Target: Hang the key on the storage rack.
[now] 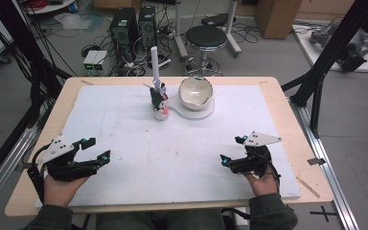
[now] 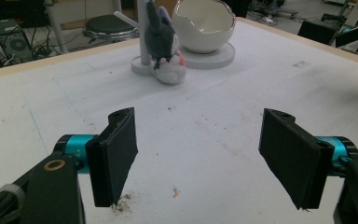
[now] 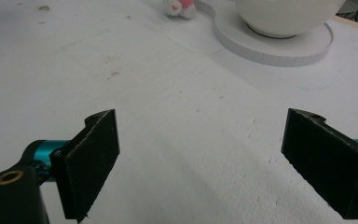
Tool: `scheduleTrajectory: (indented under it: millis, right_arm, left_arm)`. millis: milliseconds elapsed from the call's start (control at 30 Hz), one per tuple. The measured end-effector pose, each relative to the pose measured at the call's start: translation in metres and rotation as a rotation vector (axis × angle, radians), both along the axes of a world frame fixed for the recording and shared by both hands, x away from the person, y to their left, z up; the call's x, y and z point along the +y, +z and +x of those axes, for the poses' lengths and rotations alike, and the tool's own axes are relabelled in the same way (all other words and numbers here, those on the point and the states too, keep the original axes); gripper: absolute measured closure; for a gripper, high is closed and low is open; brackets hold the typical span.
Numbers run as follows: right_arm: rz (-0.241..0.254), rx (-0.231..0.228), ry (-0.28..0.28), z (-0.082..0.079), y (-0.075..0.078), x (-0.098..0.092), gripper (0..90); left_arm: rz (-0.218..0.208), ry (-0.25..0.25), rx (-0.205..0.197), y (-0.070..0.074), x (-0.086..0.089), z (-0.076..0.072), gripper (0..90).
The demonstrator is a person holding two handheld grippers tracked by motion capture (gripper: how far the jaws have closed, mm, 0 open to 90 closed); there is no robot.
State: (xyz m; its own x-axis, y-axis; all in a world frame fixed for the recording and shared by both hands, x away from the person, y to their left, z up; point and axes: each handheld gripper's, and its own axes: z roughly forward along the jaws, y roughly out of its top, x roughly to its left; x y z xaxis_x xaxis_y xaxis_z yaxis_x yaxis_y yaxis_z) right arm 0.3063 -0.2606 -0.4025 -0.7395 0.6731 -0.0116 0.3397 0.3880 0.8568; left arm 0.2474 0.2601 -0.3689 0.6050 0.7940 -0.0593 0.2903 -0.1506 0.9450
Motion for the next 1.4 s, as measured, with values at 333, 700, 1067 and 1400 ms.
scheduleTrajectory:
  millis: [333, 700, 1067, 1400]
  right_arm:
    - [-0.001, -0.001, 0.002, 0.0006, -0.0006, 0.0000, 10.2]
    - [-0.001, 0.000, -0.002, 0.0009, -0.0009, 0.0002, 10.2]
    - [-0.005, 0.004, 0.001, 0.0013, -0.0015, 0.0000, 10.3]
    - [-0.008, 0.005, 0.001, 0.0018, -0.0022, 0.0001, 10.2]
  left_arm:
    - [-0.004, 0.005, 0.005, -0.0035, 0.0027, -0.0025, 28.1]
    - [-0.011, 0.006, -0.002, -0.0036, 0.0040, -0.0033, 28.0]
    - [-0.009, 0.004, 0.001, -0.0046, 0.0034, -0.0033, 28.0]
    - [-0.035, -0.004, 0.011, -0.0079, 0.0060, -0.0033, 27.5]
